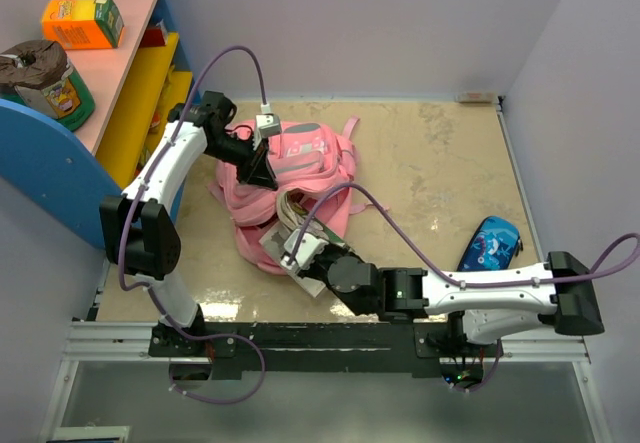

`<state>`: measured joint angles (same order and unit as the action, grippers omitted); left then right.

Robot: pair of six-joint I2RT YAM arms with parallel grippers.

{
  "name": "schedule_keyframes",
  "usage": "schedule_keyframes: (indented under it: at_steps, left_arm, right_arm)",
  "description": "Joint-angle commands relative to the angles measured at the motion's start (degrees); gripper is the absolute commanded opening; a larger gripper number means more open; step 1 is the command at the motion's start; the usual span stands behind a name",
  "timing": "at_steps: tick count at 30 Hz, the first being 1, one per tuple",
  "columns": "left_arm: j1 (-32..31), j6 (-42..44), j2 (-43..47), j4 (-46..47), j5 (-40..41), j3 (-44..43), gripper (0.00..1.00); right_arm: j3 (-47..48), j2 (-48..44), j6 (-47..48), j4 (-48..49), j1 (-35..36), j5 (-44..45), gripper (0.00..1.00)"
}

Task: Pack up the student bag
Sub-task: Place the book in the student bag.

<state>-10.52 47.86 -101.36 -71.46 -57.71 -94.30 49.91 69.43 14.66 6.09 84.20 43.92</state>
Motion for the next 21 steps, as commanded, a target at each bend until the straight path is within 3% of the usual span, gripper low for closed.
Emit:
schedule_keyframes:
  at_steps: [1, 6, 10, 15, 21]
  left_arm:
    - [-1.0, 0.6, 3.5, -4.0, -11.2, -2.6, 0.0]
    - [-1.5, -2.2, 3.2, -3.9, -12.2, -2.6, 0.0]
    - [-3.1, -2.0, 3.5, -3.9, -12.0, -1.9, 0.0]
    - [-3.5, -2.3, 4.4, -3.9, -12.2, -3.0, 0.0]
    - [-3.5, -2.1, 3.9, -3.9, -11.6, -3.0, 0.0]
  right_arm:
    - [2.1, 3.2, 9.2, 15.9, -1.7, 0.5, 0.0]
    - [0.5, 7.0, 14.9, 26.5, -3.7, -0.8, 0.0]
    - [0.5, 10.5, 14.2, 29.9, -9.6, -4.5, 0.0]
    - [-0.7, 15.8, 8.8, 29.1, -14.1, -7.9, 0.0]
    - [-2.8, 19.8, 4.6, 23.1, -14.2, -11.9, 0.0]
